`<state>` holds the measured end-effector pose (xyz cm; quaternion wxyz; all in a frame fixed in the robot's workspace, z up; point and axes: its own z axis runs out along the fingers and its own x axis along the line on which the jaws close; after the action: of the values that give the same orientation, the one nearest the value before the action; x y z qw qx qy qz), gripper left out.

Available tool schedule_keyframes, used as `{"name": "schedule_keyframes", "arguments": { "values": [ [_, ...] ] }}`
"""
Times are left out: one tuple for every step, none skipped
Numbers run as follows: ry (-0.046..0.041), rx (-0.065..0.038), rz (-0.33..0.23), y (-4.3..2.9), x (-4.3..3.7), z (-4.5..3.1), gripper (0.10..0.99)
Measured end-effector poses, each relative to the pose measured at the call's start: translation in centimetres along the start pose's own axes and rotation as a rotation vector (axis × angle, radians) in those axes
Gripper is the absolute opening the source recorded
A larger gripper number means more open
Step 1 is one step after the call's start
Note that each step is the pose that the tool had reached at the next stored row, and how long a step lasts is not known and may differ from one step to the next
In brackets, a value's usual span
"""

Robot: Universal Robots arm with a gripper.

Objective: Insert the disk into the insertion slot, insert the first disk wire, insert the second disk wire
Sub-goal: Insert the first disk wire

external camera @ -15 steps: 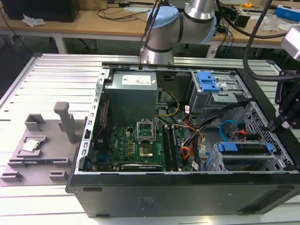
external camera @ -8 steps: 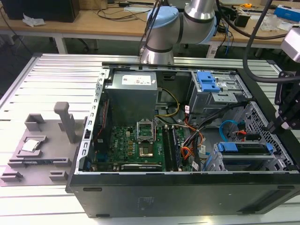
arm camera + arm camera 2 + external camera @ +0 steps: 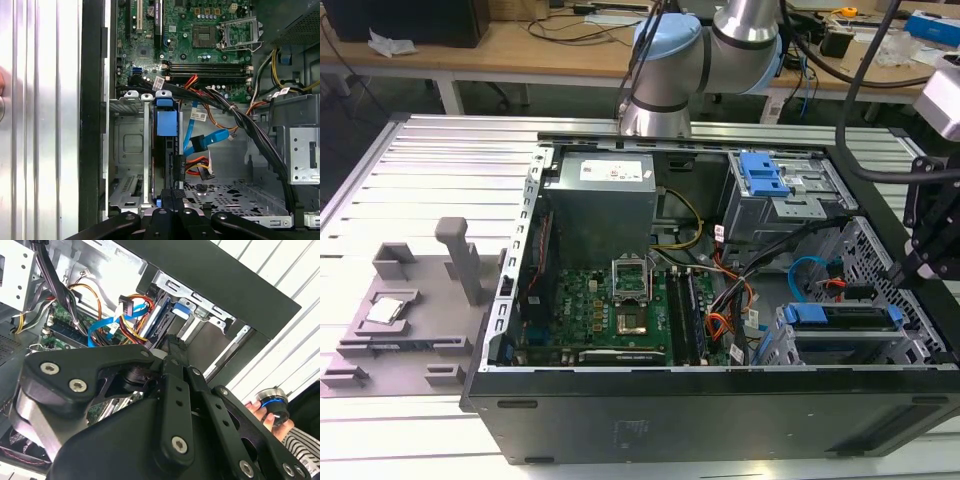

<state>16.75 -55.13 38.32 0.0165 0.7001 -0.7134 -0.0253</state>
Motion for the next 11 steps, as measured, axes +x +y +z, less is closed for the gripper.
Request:
{"name": "schedule_keyframes", "arguments": {
  "values": [
    [0.0, 0.0, 0.0, 0.0, -0.01, 0.09, 0.106],
    [-0.0001, 0.0, 0.0, -0.01, -0.04, 0.22, 0.106],
    [-0.0002, 0.0, 0.0, 0.05, -0.07, 0.39, 0.106],
    [-0.0001, 0.0, 0.0, 0.16, -0.12, 0.46, 0.106],
    [-0.0001, 0.0, 0.0, 0.28, -0.15, 0.5, 0.106],
    [0.0, 0.0, 0.0, 0.5, -0.21, 0.55, 0.106],
    [0.0, 0.0, 0.0, 1.87, -0.55, 0.87, 0.106],
    [0.0, 0.0, 0.0, 2.01, -0.59, 0.9, 0.106],
    [0.0, 0.0, 0.0, 2.14, -0.62, 0.94, 0.114],
    [-0.0001, 0.0, 0.0, 2.29, -0.66, 0.98, 0.114],
    [0.0, 0.0, 0.0, 2.42, -0.69, 1.01, 0.176]
  ]
}}
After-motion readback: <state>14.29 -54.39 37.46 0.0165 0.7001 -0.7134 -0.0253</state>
